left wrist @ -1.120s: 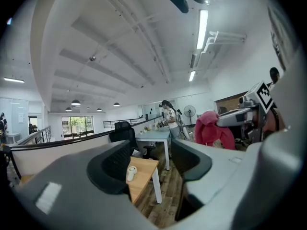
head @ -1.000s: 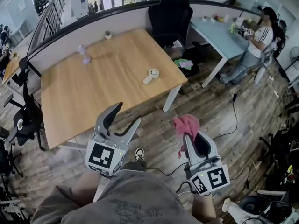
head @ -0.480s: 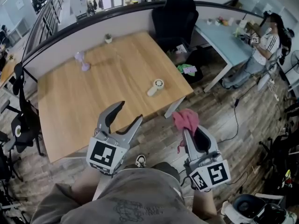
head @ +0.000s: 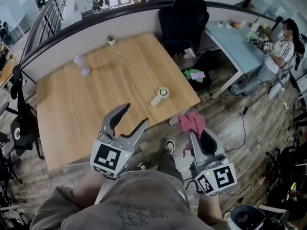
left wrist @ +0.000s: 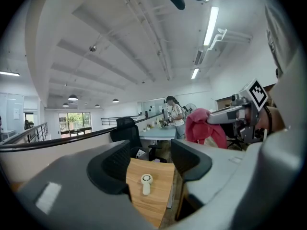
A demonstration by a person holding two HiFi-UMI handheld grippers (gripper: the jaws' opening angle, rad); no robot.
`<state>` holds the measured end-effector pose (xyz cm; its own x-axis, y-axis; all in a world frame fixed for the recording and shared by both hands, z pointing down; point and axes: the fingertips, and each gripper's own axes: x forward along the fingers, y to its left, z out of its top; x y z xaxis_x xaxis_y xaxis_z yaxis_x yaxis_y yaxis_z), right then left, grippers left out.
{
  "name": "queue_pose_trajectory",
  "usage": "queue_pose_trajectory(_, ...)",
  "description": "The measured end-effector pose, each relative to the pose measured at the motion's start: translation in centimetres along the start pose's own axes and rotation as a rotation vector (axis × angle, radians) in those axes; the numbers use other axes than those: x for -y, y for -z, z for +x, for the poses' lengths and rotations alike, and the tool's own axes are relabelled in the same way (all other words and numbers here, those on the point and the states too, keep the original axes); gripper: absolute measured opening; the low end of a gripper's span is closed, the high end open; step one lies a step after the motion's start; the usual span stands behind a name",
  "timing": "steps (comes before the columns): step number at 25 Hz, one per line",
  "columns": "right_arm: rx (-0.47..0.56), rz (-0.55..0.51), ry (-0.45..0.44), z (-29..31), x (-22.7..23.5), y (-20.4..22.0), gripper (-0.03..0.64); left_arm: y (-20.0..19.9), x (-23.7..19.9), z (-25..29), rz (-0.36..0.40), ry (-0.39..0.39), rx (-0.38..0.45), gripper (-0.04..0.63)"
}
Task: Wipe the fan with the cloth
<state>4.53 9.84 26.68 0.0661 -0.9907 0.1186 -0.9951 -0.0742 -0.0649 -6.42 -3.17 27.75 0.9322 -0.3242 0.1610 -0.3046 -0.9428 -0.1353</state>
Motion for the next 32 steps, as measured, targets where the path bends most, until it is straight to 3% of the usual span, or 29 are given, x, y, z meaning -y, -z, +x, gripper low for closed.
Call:
queue_pose_trajectory(10, -0.015, 0.006, -0.120, 6.9, 8.3, -0.6, 0.094, -0.1, -1.7, 8.8, -0.012, -0.075, -0.038, 0.264)
queue_pose_trajectory(14, -0.031, -0.003, -0.187, 9.9, 11.8, -1.0, 0.094, -0.2, -2.2, 12.0, -0.069, -0.132, -0.056, 0.264)
queue_pose_trajectory(18, -0.040, -0.013, -0.266, 12.6, 14.7, -1.4, 0.094, -0.4, -2.7, 14.7, -0.045, -0.193, -0.062, 0.264)
queue_pose_trajectory(32, -0.081, -0.035, -0.532, 18.7, 17.5, -1.1, 0.094, -0.3, -4.3, 15.9, -0.102, -0.474, -0.126, 0.264)
